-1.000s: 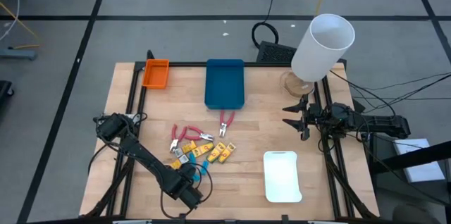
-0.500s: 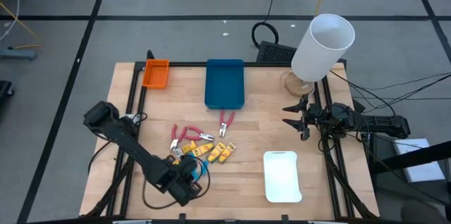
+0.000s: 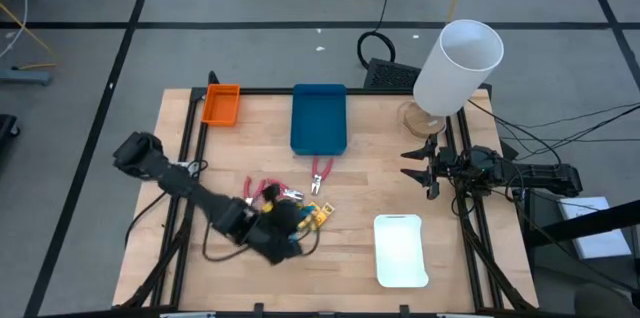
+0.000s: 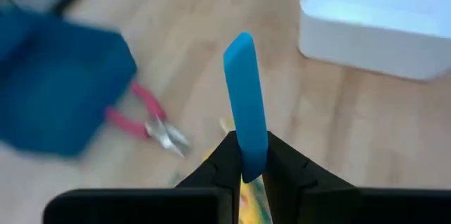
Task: Pick & Place School Supplies
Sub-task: Put the blue eraser into the white bin
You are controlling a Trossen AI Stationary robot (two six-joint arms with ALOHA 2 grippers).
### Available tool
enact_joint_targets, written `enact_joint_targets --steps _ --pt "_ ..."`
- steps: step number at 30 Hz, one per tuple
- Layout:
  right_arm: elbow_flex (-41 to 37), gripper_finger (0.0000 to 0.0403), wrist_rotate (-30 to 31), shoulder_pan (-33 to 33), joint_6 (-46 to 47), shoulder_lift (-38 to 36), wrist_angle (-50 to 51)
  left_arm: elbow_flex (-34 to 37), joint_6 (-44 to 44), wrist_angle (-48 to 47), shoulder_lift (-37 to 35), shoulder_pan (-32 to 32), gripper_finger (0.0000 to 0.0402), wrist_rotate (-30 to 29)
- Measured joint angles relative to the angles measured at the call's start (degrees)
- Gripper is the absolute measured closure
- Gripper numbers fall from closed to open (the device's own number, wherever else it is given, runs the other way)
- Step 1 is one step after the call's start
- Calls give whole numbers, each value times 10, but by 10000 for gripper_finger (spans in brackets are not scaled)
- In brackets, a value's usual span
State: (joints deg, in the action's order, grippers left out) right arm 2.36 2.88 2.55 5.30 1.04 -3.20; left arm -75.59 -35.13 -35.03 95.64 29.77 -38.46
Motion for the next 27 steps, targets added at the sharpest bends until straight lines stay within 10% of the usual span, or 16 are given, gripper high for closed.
enact_joint_targets --steps 13,27 --pt "0 193 0 0 0 0 0 27 299 252 1 -191 368 211" --pt "0 193 0 0 179 2 -20 65 353 409 34 -299 365 400"
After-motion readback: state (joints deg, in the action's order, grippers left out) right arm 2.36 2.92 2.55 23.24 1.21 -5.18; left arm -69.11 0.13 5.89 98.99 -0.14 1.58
